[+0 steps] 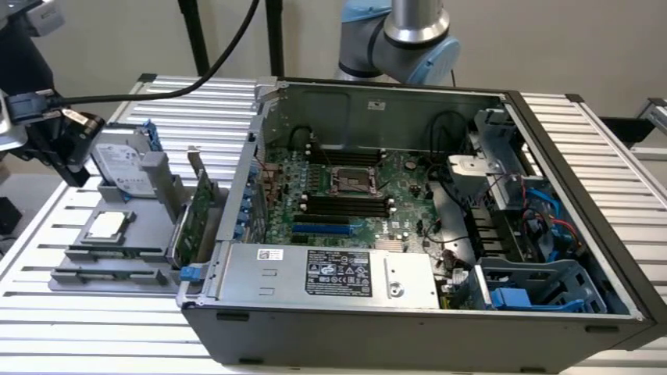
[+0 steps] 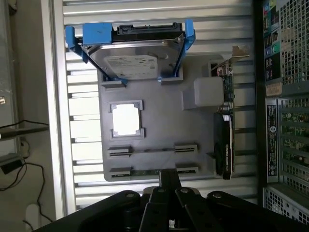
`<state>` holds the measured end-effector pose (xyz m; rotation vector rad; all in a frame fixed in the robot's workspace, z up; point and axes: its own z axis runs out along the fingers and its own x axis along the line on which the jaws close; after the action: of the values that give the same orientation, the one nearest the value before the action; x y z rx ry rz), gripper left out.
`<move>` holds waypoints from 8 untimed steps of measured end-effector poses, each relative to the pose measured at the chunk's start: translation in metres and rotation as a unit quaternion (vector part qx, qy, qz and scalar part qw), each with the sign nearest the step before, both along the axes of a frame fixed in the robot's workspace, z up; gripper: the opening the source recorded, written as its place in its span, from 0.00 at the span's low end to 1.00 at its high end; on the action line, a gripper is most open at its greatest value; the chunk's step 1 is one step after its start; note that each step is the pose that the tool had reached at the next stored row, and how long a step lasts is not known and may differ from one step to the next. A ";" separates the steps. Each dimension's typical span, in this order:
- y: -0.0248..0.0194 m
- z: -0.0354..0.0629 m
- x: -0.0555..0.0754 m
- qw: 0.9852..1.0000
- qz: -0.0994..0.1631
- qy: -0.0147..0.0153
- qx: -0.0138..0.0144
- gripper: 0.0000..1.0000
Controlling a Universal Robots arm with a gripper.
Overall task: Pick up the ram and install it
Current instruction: 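Pick up the ram and move it above insertion slot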
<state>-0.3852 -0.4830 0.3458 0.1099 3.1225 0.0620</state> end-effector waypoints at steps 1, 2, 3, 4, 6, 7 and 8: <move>0.0000 0.0000 0.000 1.000 0.000 0.000 0.000 0.00; 0.0000 0.0000 0.000 1.000 0.000 0.000 0.000 0.00; 0.0000 0.0000 0.000 1.000 0.000 0.000 0.000 0.00; 0.0000 0.0000 0.000 1.000 0.000 0.000 0.000 0.00; 0.0000 0.0000 0.000 1.000 0.000 0.000 0.000 0.00; 0.0000 -0.0001 0.000 1.000 0.000 0.000 0.000 0.00; 0.0000 -0.0004 0.000 1.000 0.002 0.000 0.000 0.00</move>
<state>-0.3857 -0.4830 0.3454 0.1026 3.1220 0.0618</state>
